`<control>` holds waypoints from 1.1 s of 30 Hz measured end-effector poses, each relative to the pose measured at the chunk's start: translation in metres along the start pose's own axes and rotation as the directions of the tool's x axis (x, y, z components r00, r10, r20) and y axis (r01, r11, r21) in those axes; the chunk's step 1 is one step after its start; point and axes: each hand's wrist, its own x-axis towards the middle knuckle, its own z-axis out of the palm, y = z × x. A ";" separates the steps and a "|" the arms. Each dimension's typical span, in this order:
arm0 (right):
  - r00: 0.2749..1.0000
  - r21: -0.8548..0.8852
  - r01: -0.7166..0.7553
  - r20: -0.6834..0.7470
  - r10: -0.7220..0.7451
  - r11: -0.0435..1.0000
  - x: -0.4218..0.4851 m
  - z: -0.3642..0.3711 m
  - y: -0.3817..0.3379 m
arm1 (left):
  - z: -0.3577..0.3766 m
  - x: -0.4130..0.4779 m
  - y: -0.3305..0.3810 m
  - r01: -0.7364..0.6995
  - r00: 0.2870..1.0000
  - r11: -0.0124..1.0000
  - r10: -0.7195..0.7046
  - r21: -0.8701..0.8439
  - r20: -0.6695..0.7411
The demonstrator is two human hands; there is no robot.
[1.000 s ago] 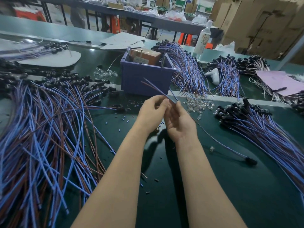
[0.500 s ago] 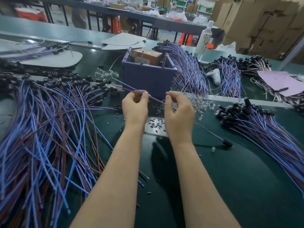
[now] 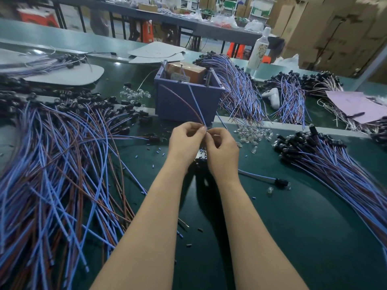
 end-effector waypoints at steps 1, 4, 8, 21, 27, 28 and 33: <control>1.000 0.024 -0.012 -0.005 0.012 1.000 0.000 0.001 0.000 | 0.000 0.000 0.000 0.001 1.000 1.000 -0.001 -0.011 0.004; 0.996 0.116 -0.060 -0.057 0.067 0.991 0.001 0.003 0.000 | -0.001 0.001 0.000 -0.051 0.997 0.998 0.054 0.048 -0.049; 0.971 0.206 -0.106 -0.190 0.146 0.973 0.006 0.000 0.003 | 0.001 0.000 0.000 -0.144 0.978 0.986 0.155 0.087 -0.141; 0.999 -0.104 -0.033 -0.017 0.031 0.994 0.000 0.005 0.005 | -0.003 0.004 -0.010 -0.131 0.982 0.960 0.159 0.248 -0.098; 0.999 -0.116 -0.037 0.000 0.037 0.993 0.000 0.005 0.004 | -0.004 0.006 -0.011 -0.124 0.985 0.956 0.152 0.268 -0.086; 0.999 -0.115 -0.035 0.000 0.035 0.993 0.000 0.005 0.004 | -0.004 0.006 -0.011 -0.122 0.985 0.956 0.151 0.267 -0.088; 0.999 -0.107 -0.036 0.001 0.036 0.994 0.000 0.005 0.004 | -0.003 0.004 -0.010 -0.127 0.982 0.956 0.159 0.265 -0.106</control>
